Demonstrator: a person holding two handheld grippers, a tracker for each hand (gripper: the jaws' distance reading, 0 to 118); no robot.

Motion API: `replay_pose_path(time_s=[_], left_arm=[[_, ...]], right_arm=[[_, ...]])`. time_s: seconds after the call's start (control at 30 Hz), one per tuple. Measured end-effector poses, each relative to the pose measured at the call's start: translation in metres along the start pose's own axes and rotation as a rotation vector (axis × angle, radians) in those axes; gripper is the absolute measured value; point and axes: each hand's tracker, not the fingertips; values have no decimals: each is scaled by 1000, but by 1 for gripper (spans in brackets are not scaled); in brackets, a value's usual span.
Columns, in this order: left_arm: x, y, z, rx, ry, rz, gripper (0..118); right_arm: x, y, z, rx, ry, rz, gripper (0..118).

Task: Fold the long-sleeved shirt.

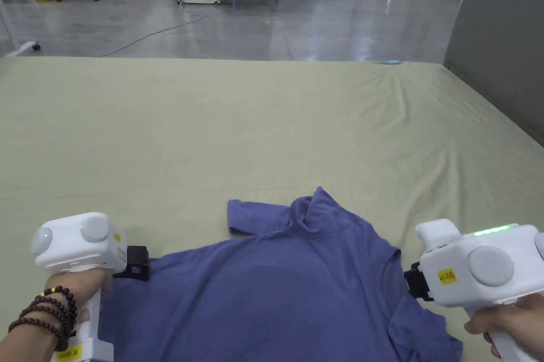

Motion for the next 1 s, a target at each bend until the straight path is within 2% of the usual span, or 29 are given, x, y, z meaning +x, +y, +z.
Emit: replay_pose_path(time_s=[0.07, 0.1, 0.13, 0.17, 0.2, 0.27, 0.3, 0.33, 0.37, 0.4, 0.5, 0.67, 0.73, 0.77, 0.8, 0.83, 0.9, 0.93, 0.97, 1.0], left_arm=[[9, -2, 10, 47, -11, -54, 83], [12, -2, 16, 47, 17, -72, 62], [13, 0, 23, 62, 54, -118, 32], [13, 2, 28, 78, 14, -159, 0], [14, 1, 39, 92, -15, -120, 0], [18, -1, 54, 104, -86, -134, 0], [18, -1, 59, 112, -104, -149, 0], [19, -2, 65, 110, -105, -156, 0], [20, -3, 69, 109, -112, -166, 0], [20, -3, 73, 114, -111, -167, 0], [15, -2, 81, 126, -129, -150, 0], [8, 4, 82, 117, -143, -127, 0], [7, 3, 78, 113, -144, -116, 0], [7, 3, 78, 111, -144, -115, 0], [7, 2, 77, 109, -143, -114, 0], [7, 0, 74, 108, -141, -111, 0], [8, 0, 72, 105, -138, -110, 0], [9, 0, 70, 103, -138, -110, 0], [11, -2, 69, 101, -136, -108, 0], [12, -1, 68, 97, -136, -101, 0]], right_arm=[[6, 19, -12, -8, -2, 2, 0], [10, 29, -18, -11, 1, -3, 0], [16, 45, -25, -18, 1, -23, 0], [20, 58, -33, -21, -3, -36, 0], [24, 73, -41, -21, -16, -49, 0], [33, 102, -56, -31, -37, -67, 0], [38, 114, -66, -33, -31, -69, 28], [43, 126, -76, -48, -21, -77, 63], [49, 135, -90, -80, 15, -101, 93], [54, 140, -100, -107, 23, -111, 100], [60, 155, -131, -184, -38, -123, 97], [47, 159, -163, -253, 6, -96, 92], [42, 157, -177, -300, -32, -83, 74], [39, 155, -183, -337, -57, -69, 71], [36, 152, -188, -336, -35, -75, 69], [33, 150, -184, -289, -68, -84, 68], [31, 151, -178, -298, -56, -62, 64], [28, 151, -172, -290, -29, -85, 52], [27, 150, -170, -294, -49, -84, 32], [25, 149, -165, -289, -89, -70, 0]])
